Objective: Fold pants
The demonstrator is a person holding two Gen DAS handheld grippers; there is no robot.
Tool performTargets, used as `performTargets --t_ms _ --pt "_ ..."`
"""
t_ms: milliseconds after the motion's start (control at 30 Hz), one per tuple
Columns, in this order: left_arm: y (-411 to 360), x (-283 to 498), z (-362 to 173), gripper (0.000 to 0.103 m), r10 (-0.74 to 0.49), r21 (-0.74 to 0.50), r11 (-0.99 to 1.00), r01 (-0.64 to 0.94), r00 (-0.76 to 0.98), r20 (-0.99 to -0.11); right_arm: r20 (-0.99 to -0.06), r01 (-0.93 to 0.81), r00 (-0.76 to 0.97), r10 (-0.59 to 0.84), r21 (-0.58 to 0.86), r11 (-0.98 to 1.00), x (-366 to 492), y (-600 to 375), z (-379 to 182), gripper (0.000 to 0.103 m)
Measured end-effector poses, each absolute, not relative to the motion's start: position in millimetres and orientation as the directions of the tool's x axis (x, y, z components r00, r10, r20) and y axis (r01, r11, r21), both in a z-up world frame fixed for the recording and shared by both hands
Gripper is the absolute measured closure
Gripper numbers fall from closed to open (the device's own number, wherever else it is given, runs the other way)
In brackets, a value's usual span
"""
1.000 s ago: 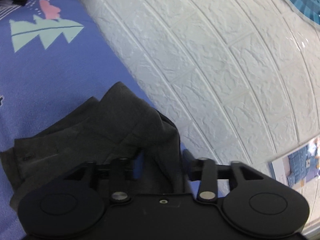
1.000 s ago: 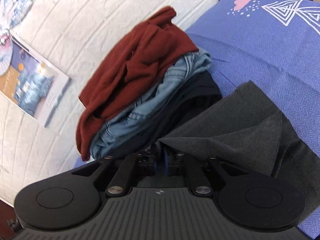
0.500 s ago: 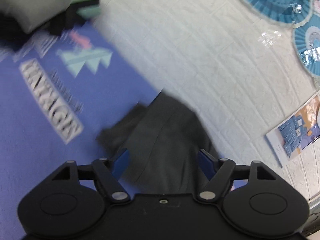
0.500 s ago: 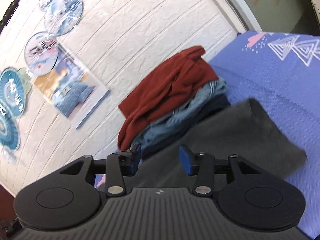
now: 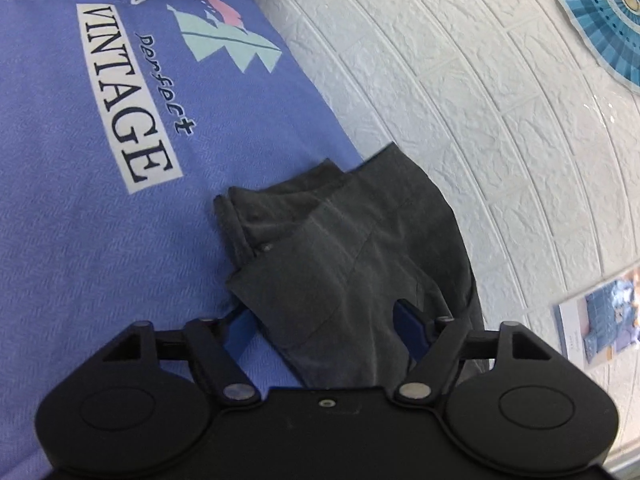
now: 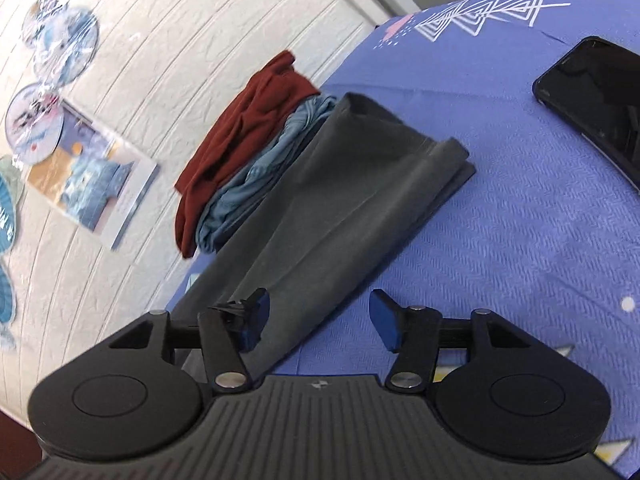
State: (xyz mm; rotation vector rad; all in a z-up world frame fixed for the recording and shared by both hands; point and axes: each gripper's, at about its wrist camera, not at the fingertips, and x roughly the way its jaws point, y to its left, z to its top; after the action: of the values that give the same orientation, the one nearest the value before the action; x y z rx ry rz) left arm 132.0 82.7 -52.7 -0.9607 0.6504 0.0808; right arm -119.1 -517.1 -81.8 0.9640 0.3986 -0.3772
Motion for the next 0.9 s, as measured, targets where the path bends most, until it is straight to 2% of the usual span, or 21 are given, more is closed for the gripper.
performTargets --t_ms 33,100,167,233,267,333,367,433,500,533,567,733,800,833,900 --pt "84.6 135.3 -54.3 0.000 -0.200 -0.730 0.579 -0.362 0.806 -0.558 -0.489 0.494 0.858 -0.156 0.704 0.510 -115.5 -519.4 -82.6 0.013" --pt "91.5 141.8 -57.5 0.000 -0.202 -0.736 0.557 -0.384 0.797 -0.569 -0.500 0.540 0.838 -0.221 0.696 0.473 -106.6 -526.7 -85.4 0.025" --pt "102.0 147.6 -56.3 0.000 -0.228 -0.751 0.536 -0.385 0.791 -0.568 -0.500 0.569 0.822 -0.271 0.713 0.411 -96.5 -537.0 -89.0 0.031" --pt "113.9 150.1 -44.5 0.000 -0.238 -0.758 0.551 -0.349 0.805 -0.544 -0.525 0.593 0.805 -0.277 0.703 0.393 -85.1 -548.5 -86.5 0.078" --pt "118.9 149.2 -35.9 0.000 -0.232 -0.754 0.570 -0.326 0.817 -0.528 -0.516 0.586 0.810 -0.278 0.699 0.409 -84.2 -553.2 -81.7 0.095" --pt "124.7 150.4 -20.8 0.000 -0.213 -0.716 0.639 -0.283 0.829 -0.517 -0.447 0.520 0.854 -0.266 0.717 0.464 -92.0 -556.4 -67.9 0.096" --pt "125.0 154.1 -19.8 0.000 -0.216 -0.698 0.662 -0.273 0.822 -0.527 -0.441 0.519 0.854 -0.275 0.700 0.490 -96.1 -556.4 -61.3 0.097" --pt "120.9 162.9 -27.9 0.000 -0.200 -0.653 0.696 -0.298 0.793 -0.576 -0.467 0.550 0.835 -0.292 0.674 0.494 -101.7 -561.5 -64.3 0.098" --pt "121.2 166.0 -39.7 0.000 -0.197 -0.640 0.699 -0.319 0.775 -0.601 -0.548 0.630 0.775 -0.314 0.637 0.444 -103.0 -572.1 -83.0 0.097" --pt "124.9 164.7 -45.6 0.000 -0.208 -0.651 0.689 -0.319 0.773 -0.599 -0.559 0.636 0.771 -0.305 0.658 0.404 -107.8 -576.8 -92.8 0.103" --pt "129.4 162.4 -49.8 0.000 -0.208 -0.657 0.678 -0.329 0.771 -0.601 -0.529 0.610 0.792 -0.304 0.700 0.371 -116.3 -578.6 -96.7 0.102" --pt "154.3 136.6 -44.8 0.000 -0.080 -0.618 0.664 -0.421 0.781 -0.619 -0.528 0.631 0.776 -0.346 0.656 0.414 -130.6 -577.1 -84.3 0.082" --pt "158.3 124.8 -36.1 0.000 -0.092 -0.632 0.663 -0.401 0.794 -0.601 -0.506 0.646 0.761 -0.406 0.648 0.403 -138.1 -573.2 -76.0 0.069" --pt "157.4 121.9 -32.2 0.000 -0.101 -0.633 0.671 -0.386 0.798 -0.594 -0.489 0.667 0.740 -0.463 0.623 0.409 -140.5 -570.0 -68.9 0.069" --pt "150.3 124.5 -24.5 0.000 -0.100 -0.609 0.707 -0.359 0.802 -0.589 -0.422 0.678 0.728 -0.541 0.563 0.473 -145.1 -561.2 -55.4 0.057"
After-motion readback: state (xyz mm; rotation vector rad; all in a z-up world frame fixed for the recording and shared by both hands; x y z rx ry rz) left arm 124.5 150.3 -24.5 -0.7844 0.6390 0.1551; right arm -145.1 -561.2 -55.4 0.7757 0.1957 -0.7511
